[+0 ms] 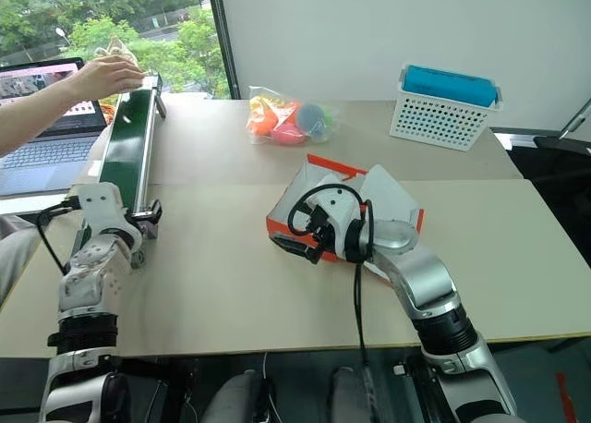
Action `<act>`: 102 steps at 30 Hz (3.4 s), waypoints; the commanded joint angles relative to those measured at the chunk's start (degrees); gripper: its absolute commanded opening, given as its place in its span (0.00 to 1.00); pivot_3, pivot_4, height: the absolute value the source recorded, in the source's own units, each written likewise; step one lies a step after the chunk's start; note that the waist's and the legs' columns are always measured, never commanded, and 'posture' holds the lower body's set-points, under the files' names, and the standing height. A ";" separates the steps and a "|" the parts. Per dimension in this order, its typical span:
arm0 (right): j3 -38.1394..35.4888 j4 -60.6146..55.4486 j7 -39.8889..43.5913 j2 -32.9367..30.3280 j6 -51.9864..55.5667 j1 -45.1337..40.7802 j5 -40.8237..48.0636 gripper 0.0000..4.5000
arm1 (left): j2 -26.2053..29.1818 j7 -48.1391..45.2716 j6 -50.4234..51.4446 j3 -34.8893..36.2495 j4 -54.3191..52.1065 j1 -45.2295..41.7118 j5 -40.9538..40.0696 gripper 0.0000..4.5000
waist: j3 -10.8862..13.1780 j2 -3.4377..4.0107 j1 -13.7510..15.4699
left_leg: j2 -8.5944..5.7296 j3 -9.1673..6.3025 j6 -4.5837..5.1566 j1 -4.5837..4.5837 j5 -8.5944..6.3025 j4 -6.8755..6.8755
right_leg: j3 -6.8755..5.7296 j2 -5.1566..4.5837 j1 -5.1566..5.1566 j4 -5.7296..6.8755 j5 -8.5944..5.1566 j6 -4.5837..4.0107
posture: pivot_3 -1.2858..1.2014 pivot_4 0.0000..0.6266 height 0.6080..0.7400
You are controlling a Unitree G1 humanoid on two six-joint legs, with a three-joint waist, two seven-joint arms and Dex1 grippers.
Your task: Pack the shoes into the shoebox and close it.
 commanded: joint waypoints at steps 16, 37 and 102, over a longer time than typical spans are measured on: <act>-0.07 -3.59 -4.07 4.69 3.54 3.40 1.58 0.98 | 1.22 -0.37 6.10 -1.90 -2.94 0.16 0.92 1.00 | 0.00 -0.01 0.23 | -0.03 -0.02 0.00 0.01 0.00 0.03 | -0.11 -0.12 0.04 0.03 0.02 -0.02 | 0.52 0.24 0.69; -0.62 -2.35 -8.08 4.08 4.35 3.75 -0.46 0.98 | 3.16 -0.58 8.92 -2.81 -2.74 -6.96 2.10 1.00 | 0.02 -0.05 0.46 | -0.04 -0.02 0.00 0.01 0.01 0.02 | -0.14 -0.11 0.03 0.02 0.02 -0.02 | 0.52 0.24 0.69; -0.96 1.00 -10.71 5.52 3.90 3.86 -2.19 1.00 | -0.70 2.67 9.05 1.30 -4.34 -9.11 -0.81 0.29 | 0.02 -0.06 1.20 | -0.05 -0.05 -0.05 0.11 0.03 0.02 | -0.14 -0.11 0.11 0.07 0.02 -0.03 | 0.52 0.24 0.69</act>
